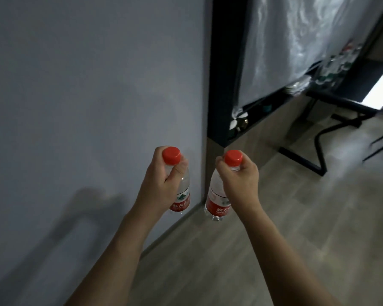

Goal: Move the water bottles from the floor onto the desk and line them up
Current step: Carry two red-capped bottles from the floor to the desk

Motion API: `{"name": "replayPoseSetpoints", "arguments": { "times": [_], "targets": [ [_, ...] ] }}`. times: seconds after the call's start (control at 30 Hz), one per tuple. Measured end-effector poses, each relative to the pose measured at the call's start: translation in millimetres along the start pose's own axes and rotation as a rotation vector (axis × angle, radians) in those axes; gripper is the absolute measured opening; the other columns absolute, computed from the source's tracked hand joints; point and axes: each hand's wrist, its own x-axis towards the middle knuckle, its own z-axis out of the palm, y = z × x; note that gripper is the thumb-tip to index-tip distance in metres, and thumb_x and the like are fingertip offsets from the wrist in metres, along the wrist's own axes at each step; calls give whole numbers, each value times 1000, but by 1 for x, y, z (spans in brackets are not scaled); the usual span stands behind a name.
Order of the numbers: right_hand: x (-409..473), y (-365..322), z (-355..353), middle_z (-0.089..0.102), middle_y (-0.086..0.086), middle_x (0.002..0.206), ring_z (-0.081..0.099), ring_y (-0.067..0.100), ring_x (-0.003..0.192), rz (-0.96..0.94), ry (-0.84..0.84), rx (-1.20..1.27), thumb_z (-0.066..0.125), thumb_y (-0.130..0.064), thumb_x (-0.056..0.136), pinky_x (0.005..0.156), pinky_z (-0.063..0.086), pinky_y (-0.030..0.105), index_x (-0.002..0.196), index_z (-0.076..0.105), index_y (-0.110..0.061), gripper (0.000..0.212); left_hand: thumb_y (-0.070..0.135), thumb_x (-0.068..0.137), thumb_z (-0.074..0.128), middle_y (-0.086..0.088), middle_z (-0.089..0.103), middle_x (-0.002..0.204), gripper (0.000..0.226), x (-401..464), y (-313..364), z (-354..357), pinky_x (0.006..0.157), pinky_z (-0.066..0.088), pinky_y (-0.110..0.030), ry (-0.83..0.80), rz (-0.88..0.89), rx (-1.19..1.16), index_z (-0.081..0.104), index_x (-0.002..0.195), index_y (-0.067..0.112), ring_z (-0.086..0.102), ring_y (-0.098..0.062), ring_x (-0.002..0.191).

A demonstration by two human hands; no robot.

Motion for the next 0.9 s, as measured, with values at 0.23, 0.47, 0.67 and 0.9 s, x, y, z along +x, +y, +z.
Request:
{"name": "replayPoseSetpoints", "arguments": {
  "times": [0.23,0.47,0.67,0.9],
  "targets": [
    [30,15,-118,58,-12,60,55,1,55,-32,173,-86,68,-26,79,56,46,13,66,54,-28,19,56,88,54,23,62,100,19,30,43,111,80,44,-15,-183,71,-135,52,101,42,61,3,97],
    [39,20,-219,60,-6,67,58,9,60,-8,415,-199,69,-27,85,62,52,23,68,54,-25,23,60,85,56,19,63,101,21,55,88,212,87,46,-28,-411,146,-211,54,102,47,62,0,99],
    [54,20,-286,51,-12,55,45,2,52,-11,615,-228,69,-28,81,53,40,15,64,50,-22,26,43,88,60,14,65,97,24,71,120,285,89,50,-32,-516,219,-268,57,104,25,65,-12,96],
    [105,50,-333,54,-3,59,49,8,57,55,692,-226,69,-30,80,59,45,27,70,56,-16,22,55,86,57,13,65,95,33,112,123,363,84,48,-20,-595,247,-289,56,104,27,64,-6,93]
  ]
}}
